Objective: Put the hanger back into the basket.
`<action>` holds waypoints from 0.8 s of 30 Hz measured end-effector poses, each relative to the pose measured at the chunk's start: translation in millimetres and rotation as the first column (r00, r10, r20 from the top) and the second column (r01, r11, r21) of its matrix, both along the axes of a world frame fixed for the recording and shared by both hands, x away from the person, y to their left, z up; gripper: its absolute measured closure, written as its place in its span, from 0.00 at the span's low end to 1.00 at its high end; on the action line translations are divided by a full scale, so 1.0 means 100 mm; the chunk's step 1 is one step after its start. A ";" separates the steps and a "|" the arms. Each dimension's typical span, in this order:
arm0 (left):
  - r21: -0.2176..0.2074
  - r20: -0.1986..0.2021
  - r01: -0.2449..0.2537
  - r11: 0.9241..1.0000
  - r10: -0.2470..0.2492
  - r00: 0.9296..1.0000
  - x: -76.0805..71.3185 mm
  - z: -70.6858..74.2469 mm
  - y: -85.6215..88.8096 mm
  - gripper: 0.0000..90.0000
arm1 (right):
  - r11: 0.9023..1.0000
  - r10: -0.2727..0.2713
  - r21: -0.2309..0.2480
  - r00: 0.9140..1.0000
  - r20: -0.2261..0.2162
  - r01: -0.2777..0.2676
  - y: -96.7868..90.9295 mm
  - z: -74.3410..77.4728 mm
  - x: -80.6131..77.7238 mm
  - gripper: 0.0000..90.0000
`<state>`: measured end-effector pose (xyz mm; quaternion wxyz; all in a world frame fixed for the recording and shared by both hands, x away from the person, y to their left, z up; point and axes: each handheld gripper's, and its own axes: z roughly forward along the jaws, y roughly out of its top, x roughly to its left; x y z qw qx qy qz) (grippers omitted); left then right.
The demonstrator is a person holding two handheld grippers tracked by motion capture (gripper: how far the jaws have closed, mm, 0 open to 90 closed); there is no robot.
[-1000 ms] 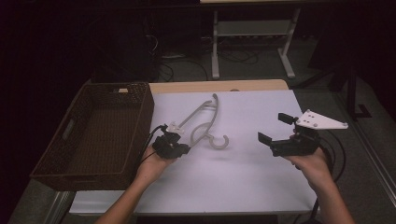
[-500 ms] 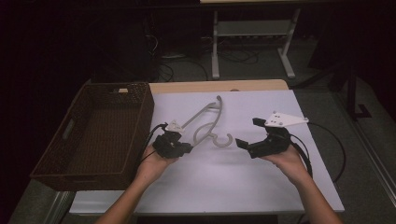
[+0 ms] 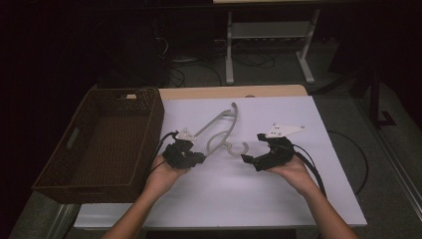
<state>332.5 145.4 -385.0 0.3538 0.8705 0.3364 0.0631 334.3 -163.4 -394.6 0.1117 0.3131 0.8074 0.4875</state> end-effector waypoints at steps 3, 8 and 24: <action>0.000 0.000 -0.001 1.000 0.001 1.000 0.00 0.00 0.00 0.92 | 1.000 0.007 -0.015 1.000 0.023 -0.006 0.03 0.01 -0.04 0.06; -0.001 0.001 -0.001 1.000 0.001 1.000 0.00 0.00 0.00 0.92 | 0.998 0.067 -0.018 0.997 0.050 -0.066 0.15 0.11 -0.07 0.17; -0.006 0.005 -0.002 1.000 0.002 1.000 0.00 0.00 0.00 0.92 | 0.990 0.114 -0.085 0.993 -0.009 -0.114 0.43 0.10 0.06 0.48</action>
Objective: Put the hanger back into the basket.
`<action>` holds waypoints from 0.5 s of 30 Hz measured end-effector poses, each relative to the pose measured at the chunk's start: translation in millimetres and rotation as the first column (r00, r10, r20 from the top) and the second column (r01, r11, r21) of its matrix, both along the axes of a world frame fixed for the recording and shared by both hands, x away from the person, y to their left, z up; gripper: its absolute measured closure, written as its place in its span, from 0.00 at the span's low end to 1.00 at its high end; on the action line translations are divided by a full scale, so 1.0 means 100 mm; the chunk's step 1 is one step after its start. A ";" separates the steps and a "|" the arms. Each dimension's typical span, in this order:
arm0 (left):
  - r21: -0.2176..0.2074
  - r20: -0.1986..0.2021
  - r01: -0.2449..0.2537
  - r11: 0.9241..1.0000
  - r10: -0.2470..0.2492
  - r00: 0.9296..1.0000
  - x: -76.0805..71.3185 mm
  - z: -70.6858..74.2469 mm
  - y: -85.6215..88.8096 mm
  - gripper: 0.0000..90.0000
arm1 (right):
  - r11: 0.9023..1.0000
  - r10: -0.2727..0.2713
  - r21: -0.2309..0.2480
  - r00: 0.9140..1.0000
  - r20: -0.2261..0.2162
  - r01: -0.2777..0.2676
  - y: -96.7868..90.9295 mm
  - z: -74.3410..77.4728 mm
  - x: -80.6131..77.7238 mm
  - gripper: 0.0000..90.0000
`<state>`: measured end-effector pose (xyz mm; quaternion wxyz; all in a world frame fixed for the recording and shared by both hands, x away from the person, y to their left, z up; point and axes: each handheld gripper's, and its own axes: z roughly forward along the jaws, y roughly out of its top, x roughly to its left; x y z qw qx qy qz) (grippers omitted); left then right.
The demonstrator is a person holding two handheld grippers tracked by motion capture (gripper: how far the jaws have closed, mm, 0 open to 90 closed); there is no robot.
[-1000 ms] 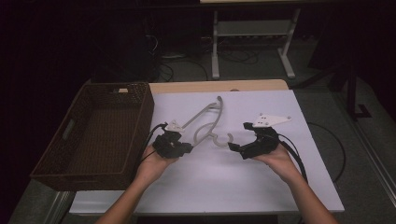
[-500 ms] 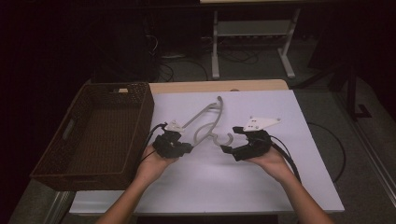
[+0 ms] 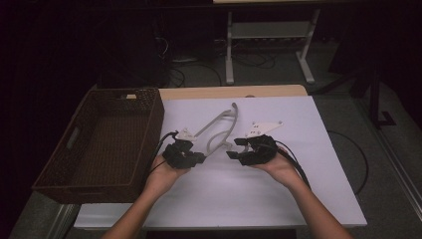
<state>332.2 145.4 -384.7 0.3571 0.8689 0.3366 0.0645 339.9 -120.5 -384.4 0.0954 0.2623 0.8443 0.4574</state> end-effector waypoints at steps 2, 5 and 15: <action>0.005 -0.001 0.005 1.000 -0.005 1.000 0.00 0.00 0.00 0.92 | 1.000 0.010 -0.008 1.000 0.016 -0.010 0.00 -0.01 -0.01 0.48; 0.000 -0.002 0.000 1.000 0.000 1.000 -0.01 0.00 0.00 0.92 | 1.000 -0.012 0.020 1.000 0.015 0.012 -0.05 0.02 0.02 0.49; -0.001 -0.004 0.000 1.000 0.000 1.000 0.00 0.00 0.03 0.92 | 0.989 -0.133 0.060 0.991 0.004 0.132 -0.30 0.05 0.36 0.55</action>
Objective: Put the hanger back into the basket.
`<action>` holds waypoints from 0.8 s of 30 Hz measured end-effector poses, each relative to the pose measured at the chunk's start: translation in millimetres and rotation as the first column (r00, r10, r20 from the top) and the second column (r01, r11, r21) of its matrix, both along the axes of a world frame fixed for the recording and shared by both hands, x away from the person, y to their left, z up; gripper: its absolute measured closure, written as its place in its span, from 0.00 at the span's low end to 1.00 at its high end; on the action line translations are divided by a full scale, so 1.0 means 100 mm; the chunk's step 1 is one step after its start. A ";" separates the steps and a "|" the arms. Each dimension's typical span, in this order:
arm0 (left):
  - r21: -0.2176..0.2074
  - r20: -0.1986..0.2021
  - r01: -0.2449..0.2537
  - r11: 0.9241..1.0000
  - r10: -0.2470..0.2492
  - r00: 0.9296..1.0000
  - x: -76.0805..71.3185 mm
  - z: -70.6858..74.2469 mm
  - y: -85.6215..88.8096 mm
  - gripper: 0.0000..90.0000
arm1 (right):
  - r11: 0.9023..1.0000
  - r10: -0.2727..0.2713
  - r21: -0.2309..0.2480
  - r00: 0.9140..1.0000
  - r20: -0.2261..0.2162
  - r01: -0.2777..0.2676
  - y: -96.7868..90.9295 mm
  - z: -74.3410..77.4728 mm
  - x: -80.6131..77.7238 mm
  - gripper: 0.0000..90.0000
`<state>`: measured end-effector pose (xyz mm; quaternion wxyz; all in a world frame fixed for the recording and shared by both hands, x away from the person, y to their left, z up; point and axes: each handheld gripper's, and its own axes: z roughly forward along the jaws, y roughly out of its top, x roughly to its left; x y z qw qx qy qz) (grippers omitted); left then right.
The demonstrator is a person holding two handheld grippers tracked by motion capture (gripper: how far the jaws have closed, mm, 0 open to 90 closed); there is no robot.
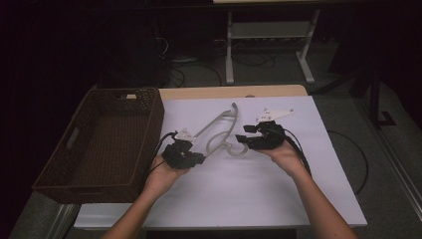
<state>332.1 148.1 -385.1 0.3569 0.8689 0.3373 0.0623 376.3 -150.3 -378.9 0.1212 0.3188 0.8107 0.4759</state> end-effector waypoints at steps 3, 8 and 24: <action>0.001 -0.006 0.002 1.000 -0.002 1.000 0.00 0.01 0.01 0.92 | 1.000 -0.028 0.006 1.000 -0.009 0.028 -0.11 -0.02 0.05 0.55; -0.006 -0.005 -0.003 1.000 0.003 1.000 0.01 0.01 0.02 0.92 | 0.999 -0.026 0.025 0.999 -0.039 0.027 -0.22 -0.06 0.04 0.56; -0.013 -0.012 -0.008 1.000 0.008 1.000 0.01 0.01 0.03 0.92 | 0.992 0.113 0.065 0.992 -0.058 -0.109 -0.25 -0.07 -0.22 0.42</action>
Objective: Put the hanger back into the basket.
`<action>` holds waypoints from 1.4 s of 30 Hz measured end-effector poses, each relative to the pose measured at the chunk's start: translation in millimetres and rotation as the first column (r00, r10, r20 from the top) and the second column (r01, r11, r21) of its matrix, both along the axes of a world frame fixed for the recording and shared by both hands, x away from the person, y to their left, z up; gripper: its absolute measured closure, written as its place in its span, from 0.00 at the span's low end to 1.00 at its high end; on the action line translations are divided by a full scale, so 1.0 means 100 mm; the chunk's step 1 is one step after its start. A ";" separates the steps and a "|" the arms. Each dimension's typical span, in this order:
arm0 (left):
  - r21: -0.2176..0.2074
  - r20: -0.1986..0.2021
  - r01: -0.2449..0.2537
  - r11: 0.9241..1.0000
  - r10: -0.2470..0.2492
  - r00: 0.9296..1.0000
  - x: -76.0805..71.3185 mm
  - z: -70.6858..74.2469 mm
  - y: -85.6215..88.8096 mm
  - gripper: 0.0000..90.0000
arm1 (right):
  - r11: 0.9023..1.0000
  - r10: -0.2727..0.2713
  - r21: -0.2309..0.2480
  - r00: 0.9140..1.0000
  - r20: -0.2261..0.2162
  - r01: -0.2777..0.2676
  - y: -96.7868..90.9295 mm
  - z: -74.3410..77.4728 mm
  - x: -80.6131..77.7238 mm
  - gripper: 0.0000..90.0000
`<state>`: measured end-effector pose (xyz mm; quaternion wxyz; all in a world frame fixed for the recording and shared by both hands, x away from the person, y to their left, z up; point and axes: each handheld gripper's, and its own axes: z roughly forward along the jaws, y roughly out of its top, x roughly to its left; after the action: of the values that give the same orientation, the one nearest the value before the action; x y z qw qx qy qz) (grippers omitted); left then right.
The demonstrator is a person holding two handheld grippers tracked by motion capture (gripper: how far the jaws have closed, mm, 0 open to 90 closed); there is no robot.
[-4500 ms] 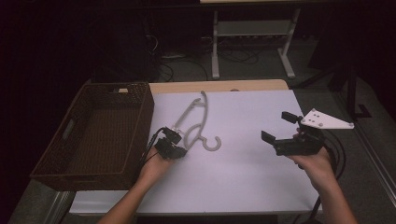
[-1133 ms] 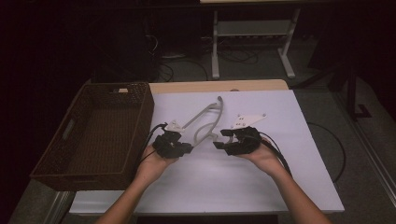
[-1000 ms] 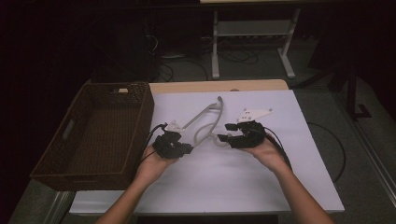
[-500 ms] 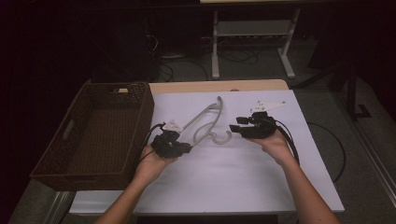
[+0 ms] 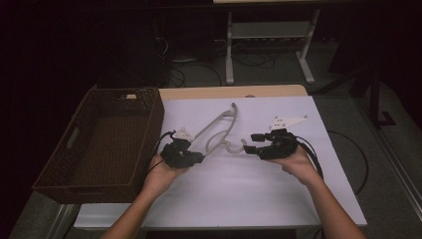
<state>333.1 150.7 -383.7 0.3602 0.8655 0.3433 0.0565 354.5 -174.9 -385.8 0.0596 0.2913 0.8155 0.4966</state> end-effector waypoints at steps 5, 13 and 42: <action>-0.003 -0.001 0.001 1.000 -0.001 1.000 0.00 0.00 0.00 0.92 | 1.000 0.005 -0.002 1.000 -0.007 -0.005 0.10 -0.05 0.02 0.20; -0.003 -0.002 0.002 1.000 -0.002 1.000 0.00 0.00 0.00 0.92 | 0.999 0.039 -0.020 0.999 -0.028 -0.039 0.32 -0.16 0.10 0.17; 0.005 -0.058 0.054 0.999 -0.054 0.997 0.02 -0.12 -0.04 0.91 | 0.999 0.030 0.045 0.999 0.012 -0.030 0.30 -0.06 0.14 0.63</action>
<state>335.5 147.1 -395.9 0.3487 0.8770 0.3297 0.0231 368.8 -144.8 -392.2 0.0500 0.2776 0.8079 0.5175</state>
